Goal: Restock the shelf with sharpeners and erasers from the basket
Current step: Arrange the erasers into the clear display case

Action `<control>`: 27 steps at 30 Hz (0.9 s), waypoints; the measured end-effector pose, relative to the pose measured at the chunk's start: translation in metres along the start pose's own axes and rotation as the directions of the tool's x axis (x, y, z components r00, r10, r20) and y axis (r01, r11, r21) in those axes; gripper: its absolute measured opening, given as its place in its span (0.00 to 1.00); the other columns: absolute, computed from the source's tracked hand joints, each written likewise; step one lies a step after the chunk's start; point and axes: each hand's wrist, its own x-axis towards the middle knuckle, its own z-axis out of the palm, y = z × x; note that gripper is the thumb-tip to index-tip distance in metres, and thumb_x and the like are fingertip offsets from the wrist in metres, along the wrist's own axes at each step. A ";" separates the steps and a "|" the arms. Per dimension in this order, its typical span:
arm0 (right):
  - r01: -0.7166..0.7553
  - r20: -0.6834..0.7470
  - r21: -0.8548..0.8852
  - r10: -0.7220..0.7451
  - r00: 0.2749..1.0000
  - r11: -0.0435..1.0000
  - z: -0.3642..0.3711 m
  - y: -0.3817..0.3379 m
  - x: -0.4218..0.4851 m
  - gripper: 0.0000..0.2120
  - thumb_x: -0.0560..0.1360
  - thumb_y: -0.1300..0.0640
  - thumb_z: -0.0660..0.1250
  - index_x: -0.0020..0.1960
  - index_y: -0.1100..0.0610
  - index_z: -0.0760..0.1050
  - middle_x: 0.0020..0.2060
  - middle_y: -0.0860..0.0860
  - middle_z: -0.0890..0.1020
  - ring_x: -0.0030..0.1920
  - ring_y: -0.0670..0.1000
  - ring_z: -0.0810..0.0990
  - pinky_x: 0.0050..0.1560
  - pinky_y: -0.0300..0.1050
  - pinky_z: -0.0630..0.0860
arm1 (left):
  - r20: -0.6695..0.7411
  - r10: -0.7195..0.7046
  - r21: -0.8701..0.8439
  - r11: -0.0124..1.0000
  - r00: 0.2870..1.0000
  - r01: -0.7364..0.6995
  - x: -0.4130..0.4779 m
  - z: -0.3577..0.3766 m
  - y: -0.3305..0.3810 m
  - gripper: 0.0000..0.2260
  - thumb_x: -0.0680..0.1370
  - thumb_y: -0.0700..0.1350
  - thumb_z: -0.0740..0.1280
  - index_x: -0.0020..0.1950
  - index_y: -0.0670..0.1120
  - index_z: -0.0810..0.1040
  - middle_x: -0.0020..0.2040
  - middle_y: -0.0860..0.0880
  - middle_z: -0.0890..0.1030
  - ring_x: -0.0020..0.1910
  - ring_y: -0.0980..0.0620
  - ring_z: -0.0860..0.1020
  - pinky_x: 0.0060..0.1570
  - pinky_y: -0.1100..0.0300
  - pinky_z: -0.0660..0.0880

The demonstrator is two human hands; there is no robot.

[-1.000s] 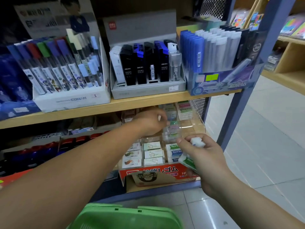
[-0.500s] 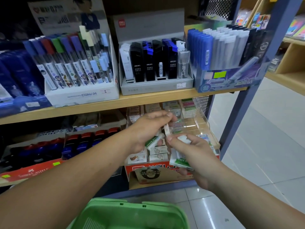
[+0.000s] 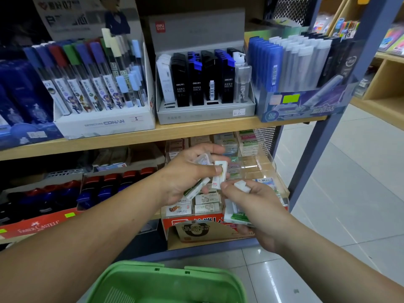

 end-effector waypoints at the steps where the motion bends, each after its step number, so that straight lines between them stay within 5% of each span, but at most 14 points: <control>1: 0.000 -0.004 -0.012 0.000 1.000 1.000 -0.001 0.001 0.000 0.09 0.79 0.49 0.73 0.54 0.53 0.84 0.46 0.56 0.89 0.34 0.53 0.82 0.26 0.39 0.66 | -0.004 -0.004 0.006 1.000 1.000 0.004 0.001 0.000 0.001 0.14 0.81 0.36 0.69 0.64 0.48 0.79 0.60 0.48 0.85 0.59 0.40 0.83 0.38 0.53 0.77; 6: 0.007 -0.079 0.022 -0.005 0.997 1.000 -0.007 0.001 0.002 0.09 0.79 0.50 0.73 0.54 0.54 0.84 0.40 0.52 0.88 0.31 0.52 0.80 0.25 0.38 0.66 | -0.180 -0.095 0.012 0.995 0.979 0.099 0.004 0.000 0.004 0.08 0.83 0.47 0.67 0.56 0.44 0.81 0.54 0.43 0.86 0.39 0.48 0.82 0.29 0.59 0.69; 15: 0.032 -0.038 -0.029 -0.033 0.999 0.999 -0.004 0.000 -0.003 0.07 0.79 0.49 0.73 0.53 0.51 0.84 0.44 0.54 0.88 0.35 0.53 0.83 0.26 0.39 0.67 | -0.017 -0.117 0.244 0.963 0.993 0.118 -0.016 0.005 0.007 0.09 0.79 0.42 0.73 0.59 0.48 0.83 0.54 0.44 0.86 0.42 0.50 0.84 0.27 0.59 0.72; 19: 0.020 -0.056 -0.064 -0.023 0.998 0.998 0.001 0.000 -0.004 0.08 0.78 0.48 0.74 0.52 0.51 0.83 0.43 0.52 0.89 0.37 0.53 0.84 0.27 0.40 0.68 | -0.158 -0.014 0.487 0.869 0.987 0.090 -0.032 -0.022 0.020 0.08 0.81 0.42 0.70 0.59 0.53 0.82 0.49 0.48 0.84 0.35 0.54 0.84 0.30 0.59 0.79; 22: 0.017 -0.057 -0.092 -0.023 0.998 0.996 0.009 0.001 -0.001 0.09 0.78 0.47 0.74 0.53 0.52 0.83 0.45 0.53 0.89 0.40 0.55 0.84 0.27 0.40 0.69 | -0.275 0.052 0.616 0.776 0.960 0.135 -0.040 -0.052 0.019 0.10 0.83 0.44 0.67 0.62 0.56 0.79 0.44 0.51 0.79 0.25 0.60 0.78 0.22 0.66 0.71; 24: 0.023 -0.059 -0.106 -0.030 0.998 0.994 0.017 0.003 0.002 0.08 0.78 0.49 0.74 0.51 0.52 0.83 0.45 0.55 0.88 0.40 0.55 0.83 0.28 0.41 0.69 | -0.329 0.076 0.679 0.712 0.941 0.180 -0.040 -0.068 0.012 0.11 0.82 0.44 0.69 0.61 0.57 0.77 0.48 0.51 0.79 0.30 0.58 0.80 0.25 0.64 0.73; 27: 0.040 -0.061 -0.119 -0.047 0.997 0.992 0.030 0.005 0.007 0.06 0.78 0.49 0.75 0.47 0.51 0.84 0.43 0.55 0.88 0.39 0.56 0.83 0.28 0.41 0.69 | -0.335 0.133 0.777 0.599 0.933 0.194 -0.027 -0.088 0.001 0.09 0.79 0.47 0.73 0.55 0.59 0.77 0.56 0.54 0.79 0.51 0.51 0.80 0.48 0.53 0.81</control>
